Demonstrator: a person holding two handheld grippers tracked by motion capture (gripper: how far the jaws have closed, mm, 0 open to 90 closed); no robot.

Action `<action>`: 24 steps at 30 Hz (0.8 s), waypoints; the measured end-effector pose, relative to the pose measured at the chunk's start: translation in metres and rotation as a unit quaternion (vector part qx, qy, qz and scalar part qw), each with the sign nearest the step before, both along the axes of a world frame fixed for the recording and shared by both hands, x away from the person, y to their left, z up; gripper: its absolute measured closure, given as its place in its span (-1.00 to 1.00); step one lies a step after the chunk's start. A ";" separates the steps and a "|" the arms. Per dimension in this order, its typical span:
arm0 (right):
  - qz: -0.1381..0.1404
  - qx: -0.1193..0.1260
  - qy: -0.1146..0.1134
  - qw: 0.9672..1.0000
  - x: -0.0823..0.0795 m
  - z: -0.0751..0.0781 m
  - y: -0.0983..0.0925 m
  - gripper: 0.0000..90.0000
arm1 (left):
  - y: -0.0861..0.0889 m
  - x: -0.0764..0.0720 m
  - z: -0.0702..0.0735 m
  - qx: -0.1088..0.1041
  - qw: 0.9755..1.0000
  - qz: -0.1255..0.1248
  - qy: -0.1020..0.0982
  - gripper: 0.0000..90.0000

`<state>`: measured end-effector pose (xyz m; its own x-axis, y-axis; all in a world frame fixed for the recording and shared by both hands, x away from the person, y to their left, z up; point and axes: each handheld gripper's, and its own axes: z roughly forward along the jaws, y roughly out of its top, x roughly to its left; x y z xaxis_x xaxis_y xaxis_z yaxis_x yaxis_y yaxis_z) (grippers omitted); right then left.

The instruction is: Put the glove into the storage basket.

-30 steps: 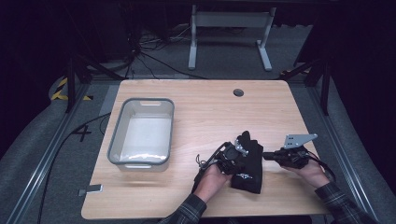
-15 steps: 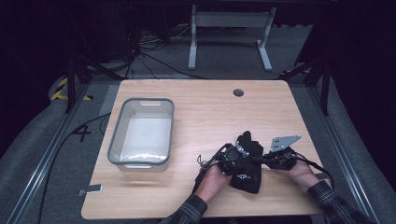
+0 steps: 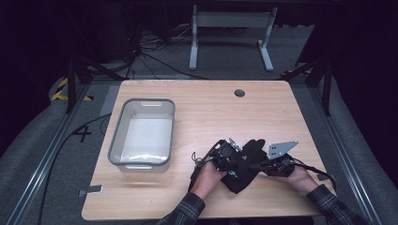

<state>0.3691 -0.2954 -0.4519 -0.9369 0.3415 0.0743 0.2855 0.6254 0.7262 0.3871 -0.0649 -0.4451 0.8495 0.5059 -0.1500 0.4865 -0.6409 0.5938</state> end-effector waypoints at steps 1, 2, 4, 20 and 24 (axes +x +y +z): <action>0.002 0.002 0.002 1.000 -0.001 -0.001 0.001 1.00 | 0.001 0.001 0.000 0.000 1.000 -0.001 0.000 0.99; 0.003 0.003 0.003 1.000 -0.002 -0.001 0.001 1.00 | 0.001 0.001 0.000 0.001 1.000 -0.002 -0.001 0.99; 0.004 0.004 0.002 1.000 -0.002 0.000 0.001 1.00 | 0.001 0.001 0.000 0.001 1.000 -0.001 -0.002 0.99; -0.109 -0.014 -0.036 0.993 -0.011 0.007 -0.067 0.10 | 0.003 0.010 0.024 -0.032 0.999 -0.026 -0.027 0.12; -0.144 -0.023 -0.039 0.989 -0.015 -0.001 -0.088 -0.22 | -0.007 0.017 0.021 -0.028 0.998 -0.045 -0.020 -0.17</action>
<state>0.3543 -0.3835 -0.4530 -0.8025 0.5965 -0.0157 0.4009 0.5585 0.7263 0.4040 -0.0721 -0.4246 0.8973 0.4181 -0.1415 0.4033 -0.6464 0.6477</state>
